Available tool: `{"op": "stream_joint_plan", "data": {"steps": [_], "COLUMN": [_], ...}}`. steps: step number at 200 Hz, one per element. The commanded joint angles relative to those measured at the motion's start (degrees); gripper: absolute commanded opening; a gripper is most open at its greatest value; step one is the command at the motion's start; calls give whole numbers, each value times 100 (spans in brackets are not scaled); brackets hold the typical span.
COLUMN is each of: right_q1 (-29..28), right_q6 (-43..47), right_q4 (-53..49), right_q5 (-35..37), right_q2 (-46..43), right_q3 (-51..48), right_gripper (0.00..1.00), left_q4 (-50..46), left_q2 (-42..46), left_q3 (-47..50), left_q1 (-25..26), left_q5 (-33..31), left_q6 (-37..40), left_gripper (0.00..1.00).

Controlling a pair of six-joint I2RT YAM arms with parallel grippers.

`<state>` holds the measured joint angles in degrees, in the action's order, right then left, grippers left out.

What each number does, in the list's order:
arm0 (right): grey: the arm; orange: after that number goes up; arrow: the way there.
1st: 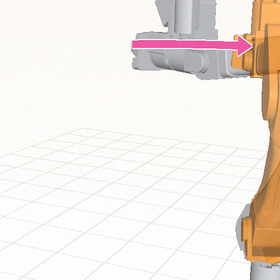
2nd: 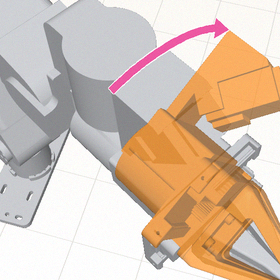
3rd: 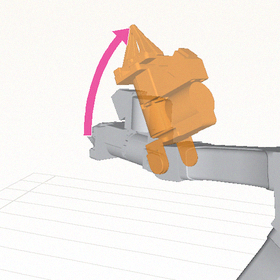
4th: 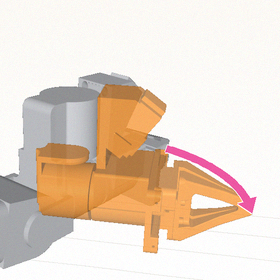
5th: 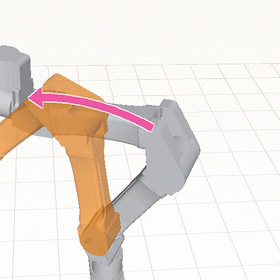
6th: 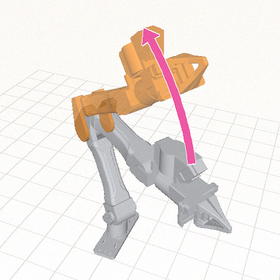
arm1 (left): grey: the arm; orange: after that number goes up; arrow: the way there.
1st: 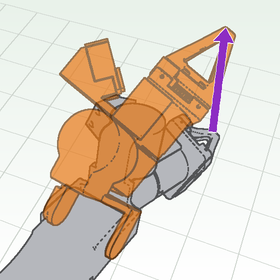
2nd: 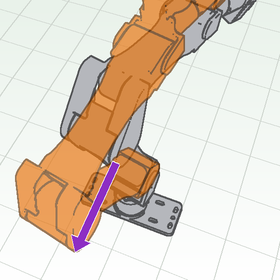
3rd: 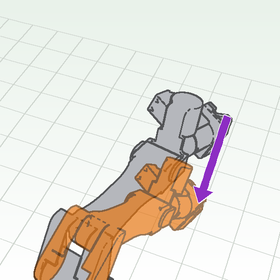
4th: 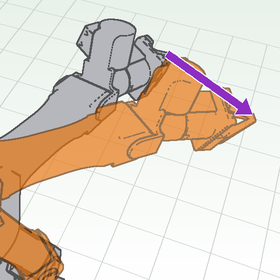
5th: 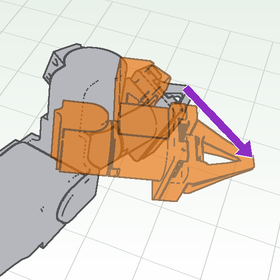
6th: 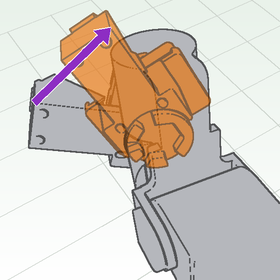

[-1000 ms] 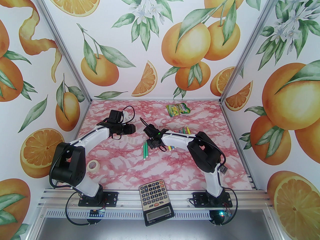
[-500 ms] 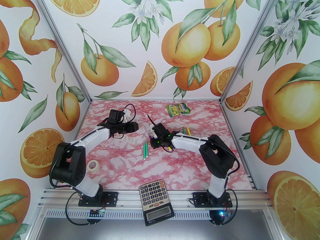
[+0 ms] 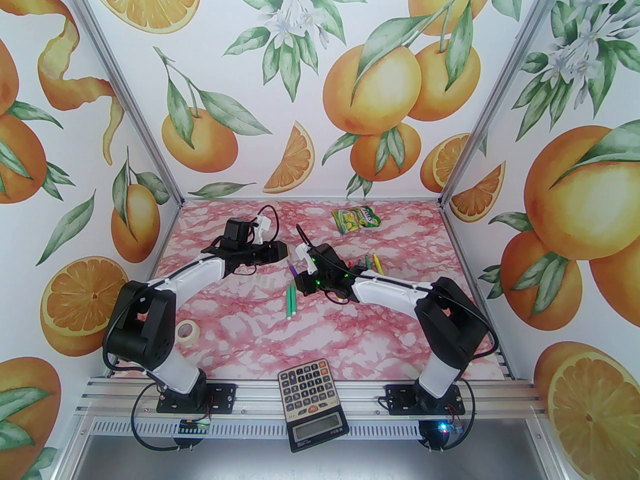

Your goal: Open the pen caps

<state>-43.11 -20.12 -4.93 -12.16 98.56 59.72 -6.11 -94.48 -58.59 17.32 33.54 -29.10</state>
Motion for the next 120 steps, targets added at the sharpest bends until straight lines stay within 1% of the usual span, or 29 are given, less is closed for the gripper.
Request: {"op": "stream_joint_plan", "data": {"steps": [1,28,42,56,84,120], "right_q1": [-55,-77,-96,-108,-111,-112], "right_q6": [24,52,51,52,78,113], "right_q4": [332,343,383,419,449,436], "right_q5": [-89,-50,-24,17,69,107], "right_q2": [-240,-259,-267,-284,-303,-311], "right_q3": [-56,-50,-66,-84,-87,-97], "right_gripper": [14,13,13,13,13,12], "left_q4": [496,553,625,612,604,593], "left_q2": [-88,-149,-185,-222,-260,-267], "left_q3": [-14,-89,-105,-142,-170,-191], "left_q1": [62,104,129,174,254,274], "left_q5": [240,323,426,486,537,539], "left_q6": [-252,-304,-344,-320,-308,-331], "left_gripper": [57,57,54,48,40,21]}}
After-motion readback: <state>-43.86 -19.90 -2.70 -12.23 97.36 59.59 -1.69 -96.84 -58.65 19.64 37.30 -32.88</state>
